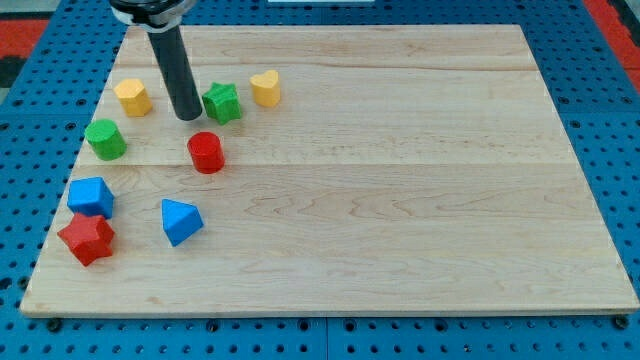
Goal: Move the yellow heart to the top left of the blue cube
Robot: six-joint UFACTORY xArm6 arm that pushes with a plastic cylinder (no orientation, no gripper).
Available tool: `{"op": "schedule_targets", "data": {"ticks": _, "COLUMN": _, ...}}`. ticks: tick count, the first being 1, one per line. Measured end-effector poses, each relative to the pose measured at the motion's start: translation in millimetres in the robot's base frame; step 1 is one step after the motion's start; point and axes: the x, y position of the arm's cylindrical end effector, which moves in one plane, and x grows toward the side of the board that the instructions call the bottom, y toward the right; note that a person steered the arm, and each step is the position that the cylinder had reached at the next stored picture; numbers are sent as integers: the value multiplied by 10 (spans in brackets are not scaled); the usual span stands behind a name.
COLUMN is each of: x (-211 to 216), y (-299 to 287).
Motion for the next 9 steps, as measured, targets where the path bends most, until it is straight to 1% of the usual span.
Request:
{"op": "schedule_targets", "data": {"ticks": 1, "x": -354, "y": -45}}
{"op": "schedule_targets", "data": {"ticks": 2, "x": -591, "y": 164}}
{"op": "schedule_targets", "data": {"ticks": 3, "x": -615, "y": 625}}
{"op": "schedule_targets", "data": {"ticks": 4, "x": -549, "y": 704}}
{"op": "schedule_targets", "data": {"ticks": 5, "x": -698, "y": 965}}
{"op": "schedule_targets", "data": {"ticks": 7, "x": -413, "y": 1243}}
{"op": "schedule_targets", "data": {"ticks": 8, "x": -702, "y": 1253}}
{"op": "schedule_targets", "data": {"ticks": 9, "x": -675, "y": 1438}}
